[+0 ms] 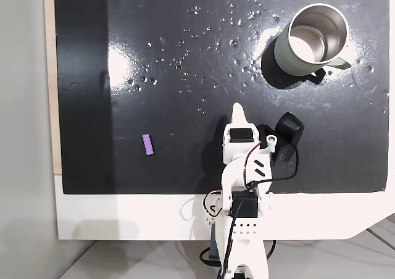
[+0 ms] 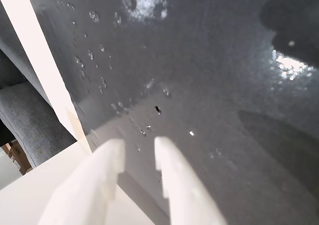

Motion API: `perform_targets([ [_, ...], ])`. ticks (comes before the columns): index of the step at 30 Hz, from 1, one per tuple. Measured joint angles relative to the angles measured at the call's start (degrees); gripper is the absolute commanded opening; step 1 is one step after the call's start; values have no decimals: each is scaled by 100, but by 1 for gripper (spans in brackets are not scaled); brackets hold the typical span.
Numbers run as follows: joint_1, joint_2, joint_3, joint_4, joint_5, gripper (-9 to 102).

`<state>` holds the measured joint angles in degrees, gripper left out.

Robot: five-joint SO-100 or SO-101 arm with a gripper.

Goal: Grasp a pengrip and put it in the cup.

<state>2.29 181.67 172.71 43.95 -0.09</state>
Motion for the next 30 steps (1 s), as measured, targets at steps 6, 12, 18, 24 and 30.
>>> perform_targets([
  [6,0,0,0,0,0,0],
  [12,-70,0,0,0,0,0],
  [18,-448,0,-299,26,-325,0],
  [24,-1371,-606,-1652,527,-896,0],
  [30,-2013,-2566,-3577,1134,-1187,0],
])
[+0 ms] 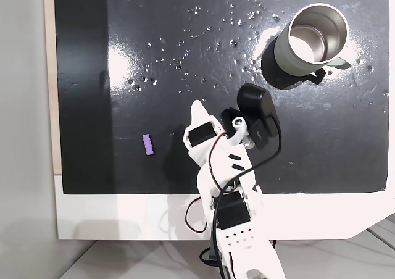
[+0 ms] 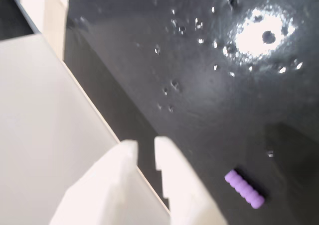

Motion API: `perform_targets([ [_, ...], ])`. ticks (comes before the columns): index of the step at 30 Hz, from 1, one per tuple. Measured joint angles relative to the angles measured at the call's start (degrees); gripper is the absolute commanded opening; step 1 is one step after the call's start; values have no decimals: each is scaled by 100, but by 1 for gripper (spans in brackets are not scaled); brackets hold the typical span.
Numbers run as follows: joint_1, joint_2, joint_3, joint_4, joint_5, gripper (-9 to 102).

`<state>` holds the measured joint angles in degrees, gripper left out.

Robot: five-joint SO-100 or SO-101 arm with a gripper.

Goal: Grasp a pengrip and put it in the cup.

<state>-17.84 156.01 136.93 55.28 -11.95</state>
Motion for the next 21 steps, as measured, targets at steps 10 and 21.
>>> perform_targets([
  [10,-976,-2804,-2514,1274,-554,5],
  [21,-2197,-5212,-4562,2804,-896,15],
])
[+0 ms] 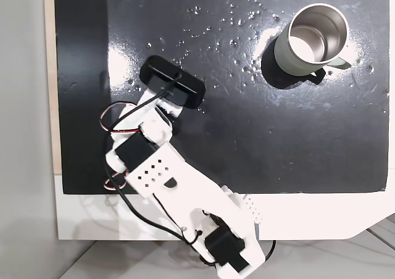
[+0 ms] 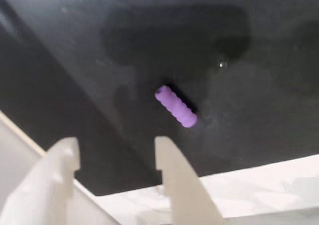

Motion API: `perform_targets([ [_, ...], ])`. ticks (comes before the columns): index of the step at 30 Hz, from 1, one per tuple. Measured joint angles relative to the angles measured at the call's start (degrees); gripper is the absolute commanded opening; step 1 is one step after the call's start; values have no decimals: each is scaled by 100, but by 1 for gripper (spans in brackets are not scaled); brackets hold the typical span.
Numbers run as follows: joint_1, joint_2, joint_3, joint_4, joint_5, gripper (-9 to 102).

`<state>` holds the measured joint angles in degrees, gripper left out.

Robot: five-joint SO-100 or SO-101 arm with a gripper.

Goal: Grasp a pengrip and put it in the cup.

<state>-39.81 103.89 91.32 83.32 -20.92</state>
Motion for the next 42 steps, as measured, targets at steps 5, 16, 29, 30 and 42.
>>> perform_targets([
  [5,-255,-756,-475,554,-360,15],
  [16,-624,-1688,-580,949,-923,15],
  [29,-896,-2540,-703,844,-1072,15],
  [30,-923,-2593,-703,826,-1090,15],
  [42,-1055,-3164,-703,334,-1178,14],
])
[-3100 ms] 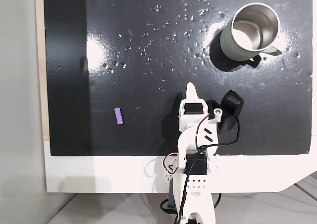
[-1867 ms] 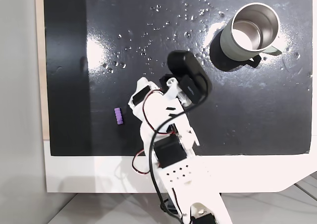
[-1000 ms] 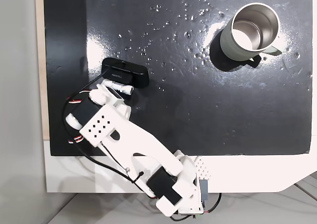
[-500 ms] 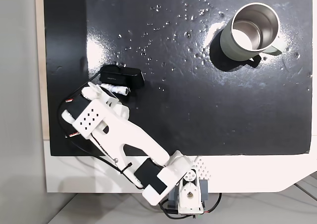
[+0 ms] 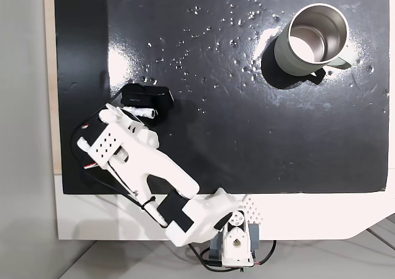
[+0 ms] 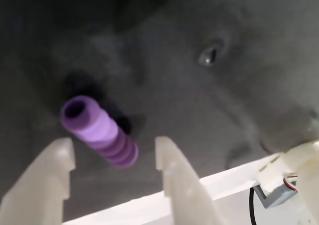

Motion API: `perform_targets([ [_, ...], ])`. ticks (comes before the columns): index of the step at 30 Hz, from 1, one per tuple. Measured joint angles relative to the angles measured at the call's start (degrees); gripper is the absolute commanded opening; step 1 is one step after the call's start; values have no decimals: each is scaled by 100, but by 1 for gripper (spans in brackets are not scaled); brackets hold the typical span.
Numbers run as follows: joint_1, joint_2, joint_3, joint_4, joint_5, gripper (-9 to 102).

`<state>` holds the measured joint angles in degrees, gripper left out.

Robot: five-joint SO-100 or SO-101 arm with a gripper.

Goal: Grasp a pengrip and put it in the cup.

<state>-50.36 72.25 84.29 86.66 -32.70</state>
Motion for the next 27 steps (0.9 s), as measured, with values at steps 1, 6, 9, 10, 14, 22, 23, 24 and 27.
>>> perform_targets([
  [1,-26,-18,0,-44,0,13],
  [6,-62,-26,141,-316,0,2],
  [9,-62,-26,325,-536,0,0],
  [10,-70,-18,387,-589,9,0],
  [14,-79,18,545,-782,0,0],
  [22,-79,185,325,-413,211,0],
  [23,-70,264,193,-237,246,0],
  [24,-53,369,26,-79,281,0],
  [27,0,791,-475,510,396,0],
])
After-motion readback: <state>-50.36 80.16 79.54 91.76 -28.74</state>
